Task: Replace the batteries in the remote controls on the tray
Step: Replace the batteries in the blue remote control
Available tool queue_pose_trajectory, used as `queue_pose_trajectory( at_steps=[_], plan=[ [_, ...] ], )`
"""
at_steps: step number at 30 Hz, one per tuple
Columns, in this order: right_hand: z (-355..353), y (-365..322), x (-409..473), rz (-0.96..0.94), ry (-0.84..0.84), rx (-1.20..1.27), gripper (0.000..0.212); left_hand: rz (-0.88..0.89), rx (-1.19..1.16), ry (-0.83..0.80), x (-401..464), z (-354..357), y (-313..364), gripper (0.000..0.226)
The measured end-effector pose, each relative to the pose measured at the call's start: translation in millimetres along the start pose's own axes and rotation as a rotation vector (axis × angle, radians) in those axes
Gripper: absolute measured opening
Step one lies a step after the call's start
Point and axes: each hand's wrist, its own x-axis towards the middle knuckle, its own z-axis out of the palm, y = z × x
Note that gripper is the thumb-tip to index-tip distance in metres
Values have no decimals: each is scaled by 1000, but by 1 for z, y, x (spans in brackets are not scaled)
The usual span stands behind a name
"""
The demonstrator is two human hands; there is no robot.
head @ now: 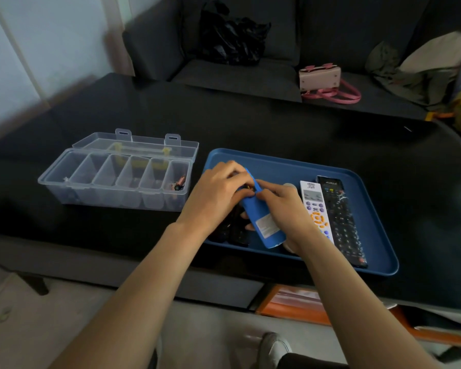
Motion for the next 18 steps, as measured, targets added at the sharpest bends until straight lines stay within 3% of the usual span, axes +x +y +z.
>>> queue_pose_trajectory(
  at_steps=[4, 8, 11, 15, 18],
  plan=[
    [1, -1, -1, 25, -25, 84, 26, 68, 29, 52, 2, 1, 1, 25],
    [2, 0, -2, 51, -39, 107, 25, -264, -392, 179, 9, -5, 11, 15],
    [3, 1, -2, 50, -27, 84, 26, -418, -517, 263, 12, -8, 14, 5],
    [2, 1, -1, 29, -9, 52, 26, -592, -489, 155, 12, -7, 14, 10],
    [1, 1, -1, -21, 13, 17, 27, -566, -376, 64, 11, -6, 13, 10]
  ],
)
